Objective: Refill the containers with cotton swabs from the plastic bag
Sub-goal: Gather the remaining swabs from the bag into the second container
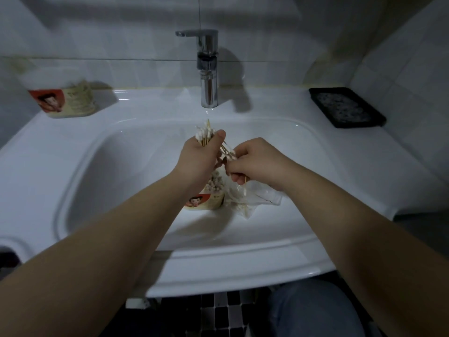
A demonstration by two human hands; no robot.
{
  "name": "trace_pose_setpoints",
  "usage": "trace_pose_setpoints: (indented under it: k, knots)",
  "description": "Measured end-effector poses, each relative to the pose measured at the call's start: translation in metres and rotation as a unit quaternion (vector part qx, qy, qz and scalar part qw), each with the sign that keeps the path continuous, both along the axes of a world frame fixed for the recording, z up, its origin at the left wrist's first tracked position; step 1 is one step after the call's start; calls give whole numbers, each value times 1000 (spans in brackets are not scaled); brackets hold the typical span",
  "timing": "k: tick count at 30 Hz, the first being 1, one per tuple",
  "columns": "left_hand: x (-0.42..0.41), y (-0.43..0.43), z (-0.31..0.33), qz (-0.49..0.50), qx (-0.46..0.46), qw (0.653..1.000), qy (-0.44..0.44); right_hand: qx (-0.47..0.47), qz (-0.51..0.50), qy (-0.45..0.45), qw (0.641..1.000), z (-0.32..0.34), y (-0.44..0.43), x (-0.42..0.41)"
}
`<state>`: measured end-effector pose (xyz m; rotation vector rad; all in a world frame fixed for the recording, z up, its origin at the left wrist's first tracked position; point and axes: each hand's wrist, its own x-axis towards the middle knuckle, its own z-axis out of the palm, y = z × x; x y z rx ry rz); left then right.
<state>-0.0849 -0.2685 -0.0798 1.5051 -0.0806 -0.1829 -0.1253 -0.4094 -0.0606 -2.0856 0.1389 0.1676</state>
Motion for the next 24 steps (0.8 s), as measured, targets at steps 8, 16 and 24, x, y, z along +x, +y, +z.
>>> trace_pose_setpoints:
  k: [8,16,24]
  knots:
    - [1,8,5,11,-63,997,40,-44,55,28,997,-1,-2,-3]
    - [14,12,11,31,-270,945,179,-75,78,25,994,2,-2,-6]
    - [15,15,4,25,-137,975,175,-42,-3,-63,997,1,-6,0]
